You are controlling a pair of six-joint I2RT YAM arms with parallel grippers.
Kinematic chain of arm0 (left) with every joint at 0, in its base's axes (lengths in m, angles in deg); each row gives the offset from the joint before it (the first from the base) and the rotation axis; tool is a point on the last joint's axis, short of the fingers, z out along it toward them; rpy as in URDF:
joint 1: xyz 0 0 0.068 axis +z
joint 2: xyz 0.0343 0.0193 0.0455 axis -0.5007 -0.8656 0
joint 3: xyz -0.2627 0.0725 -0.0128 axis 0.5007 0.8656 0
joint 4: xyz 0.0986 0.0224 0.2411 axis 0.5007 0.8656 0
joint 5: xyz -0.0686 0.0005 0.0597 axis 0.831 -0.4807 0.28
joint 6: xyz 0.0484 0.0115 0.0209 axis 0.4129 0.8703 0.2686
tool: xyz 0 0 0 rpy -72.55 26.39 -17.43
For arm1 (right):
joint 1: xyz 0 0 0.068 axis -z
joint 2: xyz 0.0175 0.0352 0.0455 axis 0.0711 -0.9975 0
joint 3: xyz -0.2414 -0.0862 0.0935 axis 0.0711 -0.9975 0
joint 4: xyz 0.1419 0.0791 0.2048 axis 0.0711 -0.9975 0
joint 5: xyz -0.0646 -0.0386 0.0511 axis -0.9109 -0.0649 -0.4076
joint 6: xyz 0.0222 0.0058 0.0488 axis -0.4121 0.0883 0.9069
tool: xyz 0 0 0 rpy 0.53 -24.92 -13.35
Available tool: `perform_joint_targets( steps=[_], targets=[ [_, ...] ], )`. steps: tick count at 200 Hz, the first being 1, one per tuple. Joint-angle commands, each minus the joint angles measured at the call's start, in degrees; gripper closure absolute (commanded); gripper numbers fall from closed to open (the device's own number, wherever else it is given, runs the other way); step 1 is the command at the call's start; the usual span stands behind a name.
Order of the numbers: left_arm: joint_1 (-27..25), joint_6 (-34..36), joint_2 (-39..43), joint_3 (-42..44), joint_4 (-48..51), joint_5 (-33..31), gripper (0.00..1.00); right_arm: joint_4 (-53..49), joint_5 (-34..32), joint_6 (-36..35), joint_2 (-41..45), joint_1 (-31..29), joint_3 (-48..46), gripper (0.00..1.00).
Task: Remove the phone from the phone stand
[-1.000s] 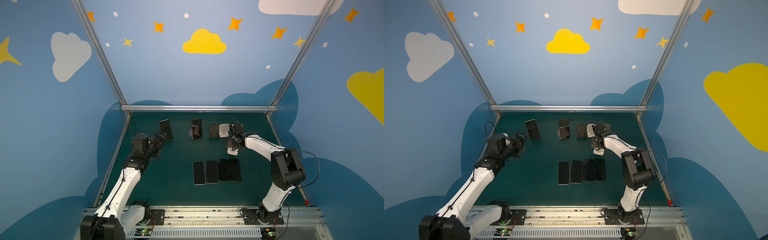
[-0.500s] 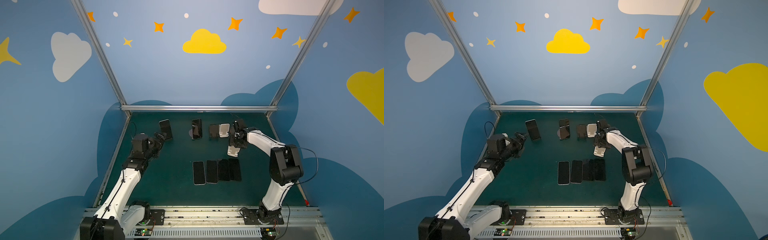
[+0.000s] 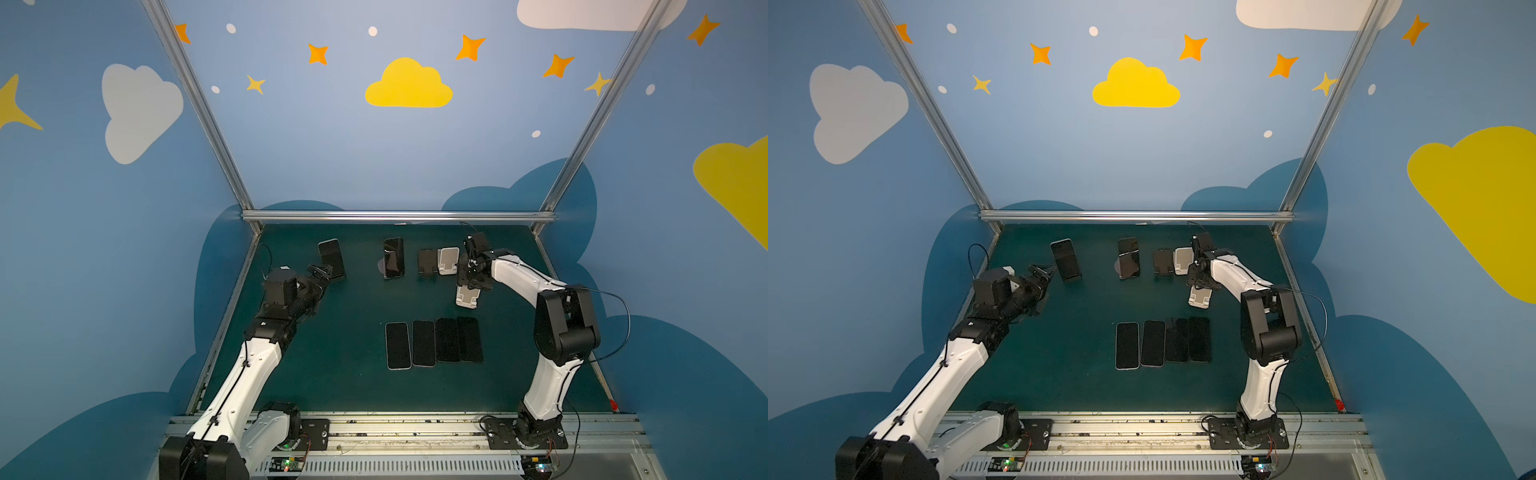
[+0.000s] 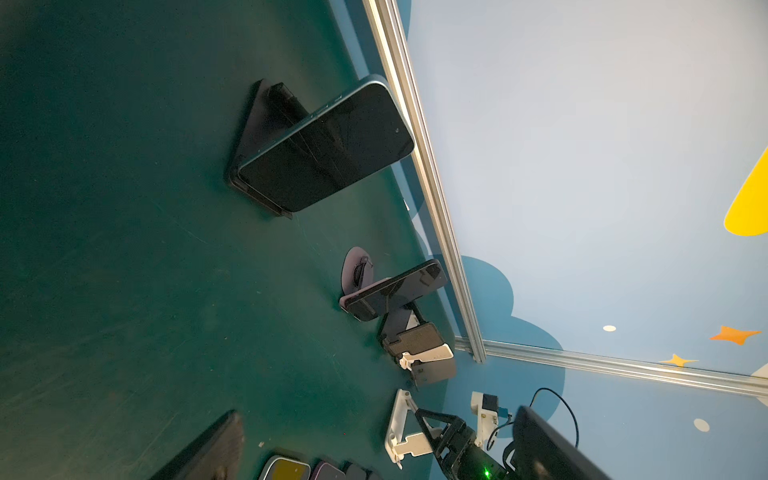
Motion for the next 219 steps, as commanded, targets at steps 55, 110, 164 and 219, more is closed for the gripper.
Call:
perform_joint_targets(
  steps=[55, 110, 164, 219],
  targets=[
    [-0.4, 1.9, -0.11, 0.32, -2.34, 0.53, 0.0, 5.23, -3.78, -4.52, 0.07, -1.59, -0.09, 0.4],
    [-0.99, 2.43, 0.34, 0.29, -2.85, 0.37, 0.0, 1.92, -5.15, -3.73, -1.56, -2.0, 1.77, 0.34],
    [-1.9, 3.38, 0.1, -0.14, -2.95, 0.0, 0.0, -0.66, -5.48, -1.1, 1.2, -1.34, -0.03, 0.16],
    [-3.05, 0.66, -0.52, -9.37, 1.18, -6.04, 0.0, -4.92, -3.63, -0.65, 13.16, -3.01, 0.58, 0.11]
  ],
)
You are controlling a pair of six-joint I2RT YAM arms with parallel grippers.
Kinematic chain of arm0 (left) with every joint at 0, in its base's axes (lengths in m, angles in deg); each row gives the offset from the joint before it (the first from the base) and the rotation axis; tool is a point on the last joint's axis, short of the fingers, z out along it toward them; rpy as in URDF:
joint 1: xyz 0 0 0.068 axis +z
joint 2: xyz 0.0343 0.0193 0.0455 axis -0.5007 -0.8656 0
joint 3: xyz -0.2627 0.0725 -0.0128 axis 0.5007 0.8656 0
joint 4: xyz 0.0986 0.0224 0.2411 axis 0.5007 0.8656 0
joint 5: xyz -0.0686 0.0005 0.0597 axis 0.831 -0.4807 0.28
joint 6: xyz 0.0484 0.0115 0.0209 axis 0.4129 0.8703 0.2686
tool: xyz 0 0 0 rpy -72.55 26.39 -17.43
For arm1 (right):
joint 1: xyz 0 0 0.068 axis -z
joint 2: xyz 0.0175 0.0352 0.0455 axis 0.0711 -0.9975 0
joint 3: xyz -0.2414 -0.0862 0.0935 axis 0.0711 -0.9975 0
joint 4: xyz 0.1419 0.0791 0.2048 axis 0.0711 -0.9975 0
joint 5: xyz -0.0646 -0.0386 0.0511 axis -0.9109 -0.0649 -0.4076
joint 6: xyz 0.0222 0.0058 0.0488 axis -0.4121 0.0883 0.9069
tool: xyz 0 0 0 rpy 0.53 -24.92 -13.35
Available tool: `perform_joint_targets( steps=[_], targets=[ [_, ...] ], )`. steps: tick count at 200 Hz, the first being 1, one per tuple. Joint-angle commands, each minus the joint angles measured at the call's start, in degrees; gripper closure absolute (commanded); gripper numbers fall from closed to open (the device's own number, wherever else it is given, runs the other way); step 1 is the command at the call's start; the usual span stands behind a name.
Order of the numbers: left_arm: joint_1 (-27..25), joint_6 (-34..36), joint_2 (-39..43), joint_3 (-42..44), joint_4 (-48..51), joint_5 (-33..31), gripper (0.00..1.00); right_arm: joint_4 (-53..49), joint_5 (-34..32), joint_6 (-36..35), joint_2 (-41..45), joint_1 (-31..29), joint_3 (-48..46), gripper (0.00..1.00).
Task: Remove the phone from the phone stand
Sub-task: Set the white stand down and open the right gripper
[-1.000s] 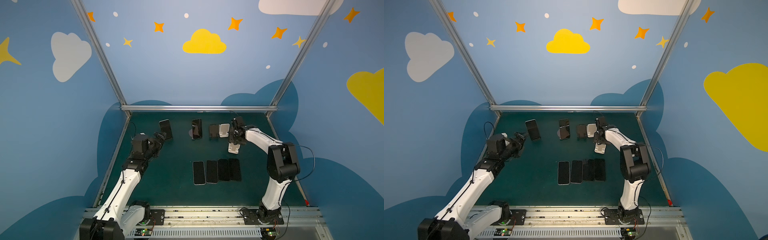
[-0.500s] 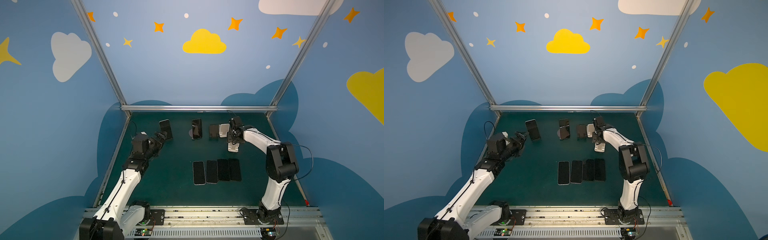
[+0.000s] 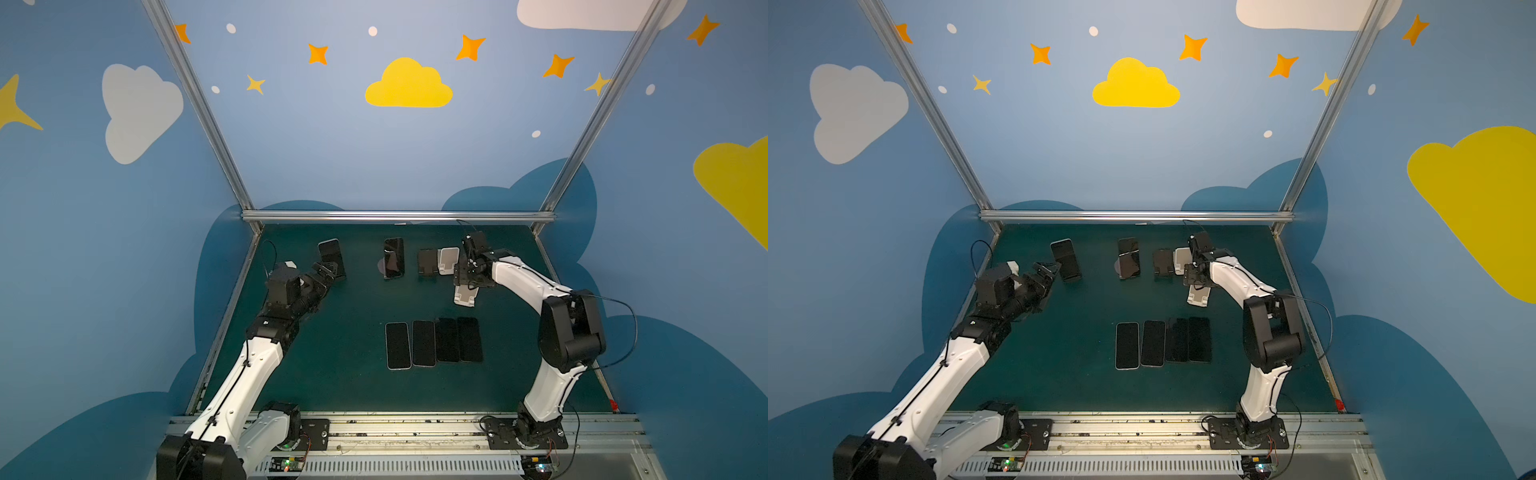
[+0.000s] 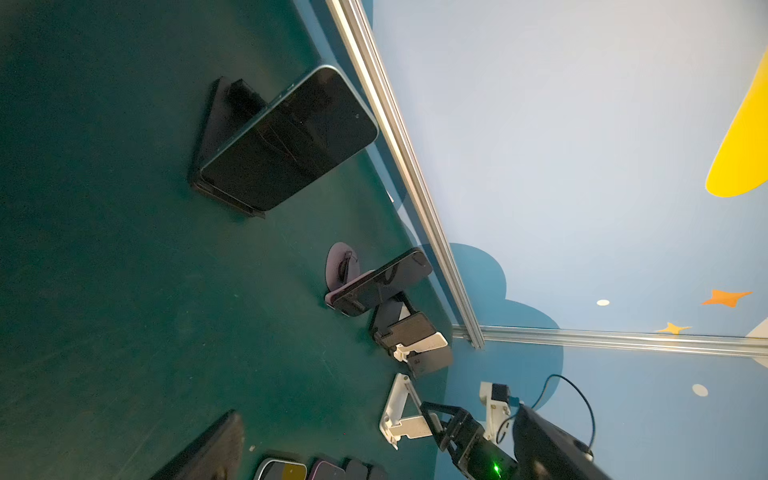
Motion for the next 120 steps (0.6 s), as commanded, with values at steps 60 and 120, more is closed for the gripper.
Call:
perform_joint_targets(
  steps=[60, 120],
  targets=[
    [0.41, 3.9, -5.64, -16.54, 6.81, -14.81, 0.0, 9.27, 5.76, 0.67, 15.29, -13.49, -4.38, 0.12],
    [2.55, 5.56, -1.93, -8.42, 1.11, -15.02, 0.0, 29.8, 7.36, -4.17, 3.43, -19.84, -0.18, 0.04]
  ],
)
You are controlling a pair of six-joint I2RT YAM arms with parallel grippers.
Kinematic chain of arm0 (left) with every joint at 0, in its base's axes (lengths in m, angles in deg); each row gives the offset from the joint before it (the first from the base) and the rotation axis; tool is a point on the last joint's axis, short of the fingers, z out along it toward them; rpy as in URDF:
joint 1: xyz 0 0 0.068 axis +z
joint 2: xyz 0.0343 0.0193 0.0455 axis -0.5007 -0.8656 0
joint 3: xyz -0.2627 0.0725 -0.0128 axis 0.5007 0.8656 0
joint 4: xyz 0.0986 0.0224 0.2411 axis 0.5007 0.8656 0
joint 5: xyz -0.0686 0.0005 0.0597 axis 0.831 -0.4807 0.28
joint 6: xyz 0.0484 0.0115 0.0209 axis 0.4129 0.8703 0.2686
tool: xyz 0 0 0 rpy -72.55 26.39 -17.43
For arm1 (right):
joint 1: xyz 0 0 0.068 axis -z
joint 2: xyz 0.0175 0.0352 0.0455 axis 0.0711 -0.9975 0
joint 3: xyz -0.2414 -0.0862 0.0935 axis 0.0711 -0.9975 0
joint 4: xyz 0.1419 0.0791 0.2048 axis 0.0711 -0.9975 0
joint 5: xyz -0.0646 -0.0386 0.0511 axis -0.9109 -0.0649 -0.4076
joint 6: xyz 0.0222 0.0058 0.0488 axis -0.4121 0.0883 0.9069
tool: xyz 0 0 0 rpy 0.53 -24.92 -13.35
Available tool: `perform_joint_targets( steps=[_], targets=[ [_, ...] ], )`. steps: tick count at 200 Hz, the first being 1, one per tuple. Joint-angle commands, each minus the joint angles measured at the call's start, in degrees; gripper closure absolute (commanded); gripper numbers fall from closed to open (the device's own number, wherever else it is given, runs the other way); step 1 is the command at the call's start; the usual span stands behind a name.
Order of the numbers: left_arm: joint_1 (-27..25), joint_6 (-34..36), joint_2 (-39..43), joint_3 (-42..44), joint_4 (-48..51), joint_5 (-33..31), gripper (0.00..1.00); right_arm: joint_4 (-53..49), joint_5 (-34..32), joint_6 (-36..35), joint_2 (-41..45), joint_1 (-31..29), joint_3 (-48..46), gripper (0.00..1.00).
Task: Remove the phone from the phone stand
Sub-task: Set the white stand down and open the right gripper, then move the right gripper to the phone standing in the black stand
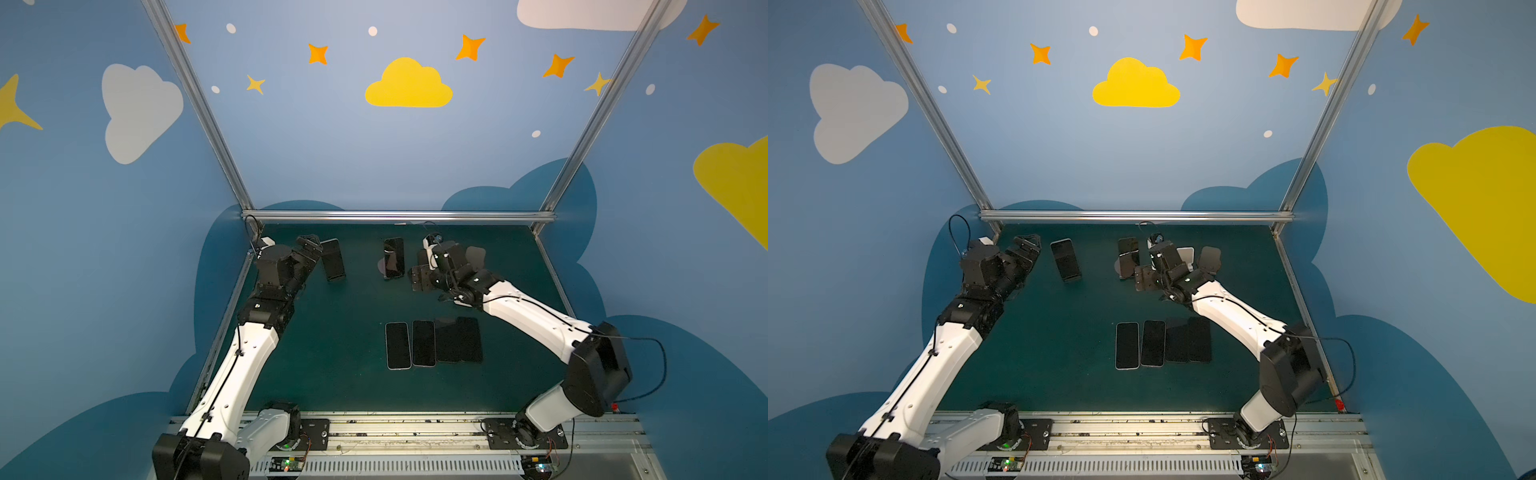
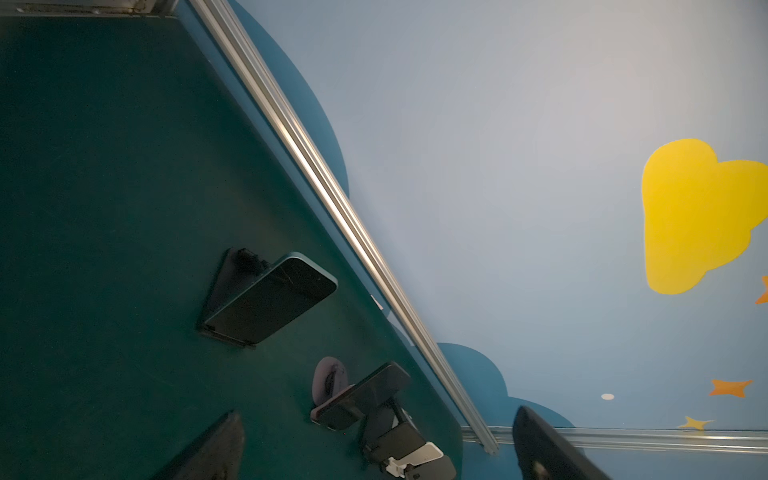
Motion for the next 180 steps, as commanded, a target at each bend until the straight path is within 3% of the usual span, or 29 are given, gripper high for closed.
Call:
perform_joint_targets(
  steps=[1, 65, 180],
  targets=[
    [0.83, 0.66, 0.99, 1.97, -1.79, -0.38, 0.0, 7.21, 0.98, -1.79, -5.87, 0.31, 7.1, 0.04],
    [1.12, -0.77, -1.41, 2.7, -4.01, 4.56, 0.0, 0.41, -2.48, -4.19, -25.82, 0.35, 29.25, 0.04],
    [1.96, -1.18, -1.28, 3.94, -6.92, 6.93, 0.0, -4.94, -1.64, -0.86, -40.19, 2.61, 45.84, 0.04]
  ],
)
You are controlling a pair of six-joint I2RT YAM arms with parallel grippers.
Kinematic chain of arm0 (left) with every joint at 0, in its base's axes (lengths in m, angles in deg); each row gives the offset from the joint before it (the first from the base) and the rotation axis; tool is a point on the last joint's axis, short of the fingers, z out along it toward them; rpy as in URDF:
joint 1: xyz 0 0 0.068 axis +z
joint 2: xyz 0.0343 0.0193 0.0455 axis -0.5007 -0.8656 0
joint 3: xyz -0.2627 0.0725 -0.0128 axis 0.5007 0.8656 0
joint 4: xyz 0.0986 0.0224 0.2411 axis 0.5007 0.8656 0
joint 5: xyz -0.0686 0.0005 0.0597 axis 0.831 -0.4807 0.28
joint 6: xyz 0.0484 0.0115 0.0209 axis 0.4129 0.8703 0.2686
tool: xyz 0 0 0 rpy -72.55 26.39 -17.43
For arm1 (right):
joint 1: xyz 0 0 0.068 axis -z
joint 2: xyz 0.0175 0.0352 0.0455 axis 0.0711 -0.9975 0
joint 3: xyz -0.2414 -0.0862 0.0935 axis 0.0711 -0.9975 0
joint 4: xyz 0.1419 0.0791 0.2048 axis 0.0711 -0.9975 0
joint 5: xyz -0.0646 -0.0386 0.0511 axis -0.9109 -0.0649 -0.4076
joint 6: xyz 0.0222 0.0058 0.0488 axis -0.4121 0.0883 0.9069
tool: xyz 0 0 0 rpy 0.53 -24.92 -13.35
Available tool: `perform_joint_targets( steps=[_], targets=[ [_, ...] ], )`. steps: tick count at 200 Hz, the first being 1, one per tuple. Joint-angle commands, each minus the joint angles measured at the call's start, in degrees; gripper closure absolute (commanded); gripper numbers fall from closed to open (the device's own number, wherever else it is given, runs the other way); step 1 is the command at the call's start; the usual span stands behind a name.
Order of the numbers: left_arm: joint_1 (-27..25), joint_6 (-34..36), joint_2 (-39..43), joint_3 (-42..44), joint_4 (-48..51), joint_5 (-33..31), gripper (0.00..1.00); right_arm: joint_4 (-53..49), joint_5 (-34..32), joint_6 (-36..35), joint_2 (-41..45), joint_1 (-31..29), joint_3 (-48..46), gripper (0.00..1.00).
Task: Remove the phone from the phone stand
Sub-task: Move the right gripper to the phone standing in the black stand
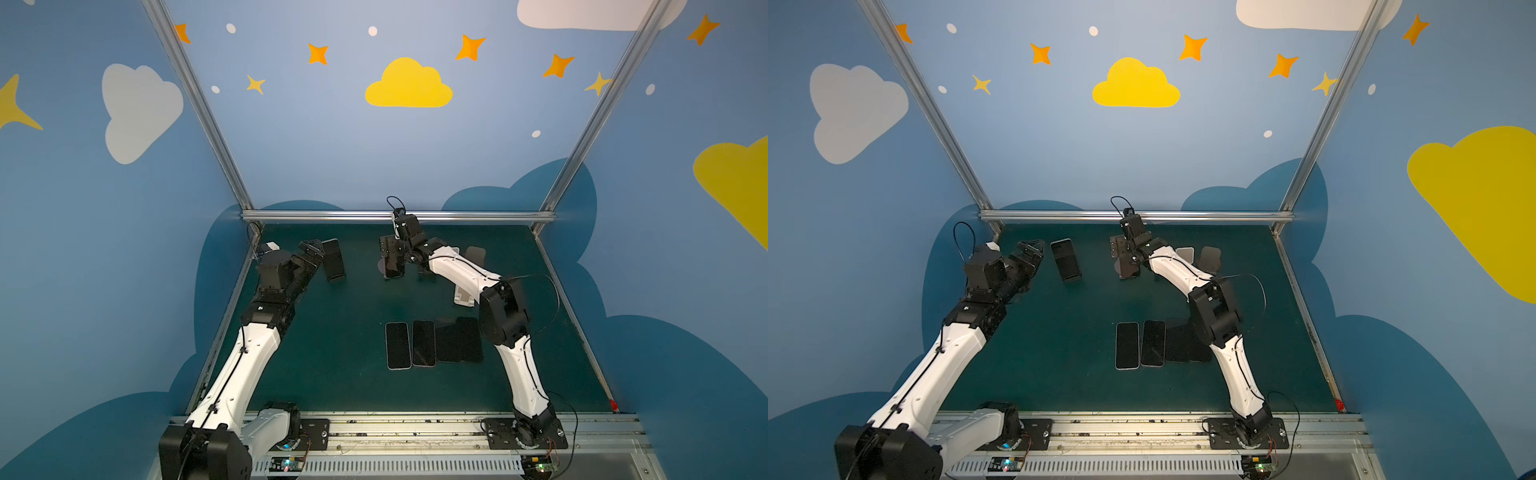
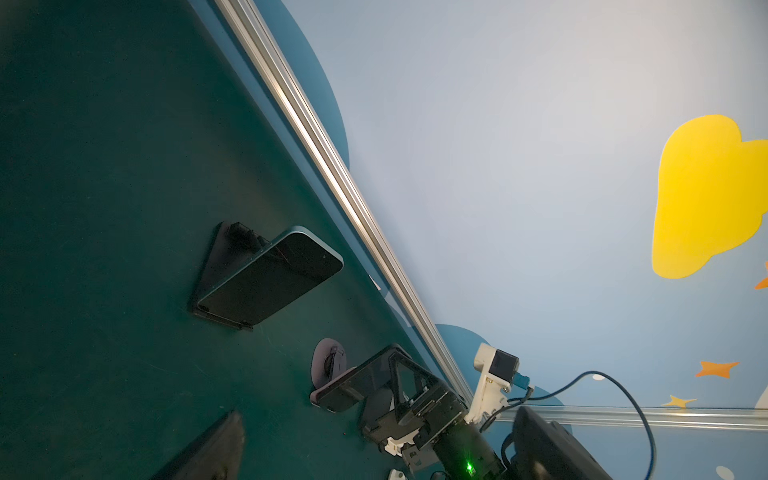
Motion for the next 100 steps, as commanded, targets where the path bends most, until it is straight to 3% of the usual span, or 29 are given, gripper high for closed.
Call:
perform_joint_targets(
  steps=[1, 53, 100],
  targets=[
    [0.37, 0.07, 0.12, 0.32, -1.69, 0.66, 0.0, -2.66, -0.08, 1.67, -1.76, 0.37, 3.17, 0.04],
    [1.06, -0.7, -0.05, 0.58, -2.21, 1.59, 0.0, -4.22, 1.43, 2.86, -4.67, 0.9, 5.96, 0.06],
    [1.44, -1.41, -0.32, 0.56, -2.52, 2.48, 0.0, -4.27, 2.28, 3.65, -5.3, 1.26, 5.53, 0.16]
  ],
)
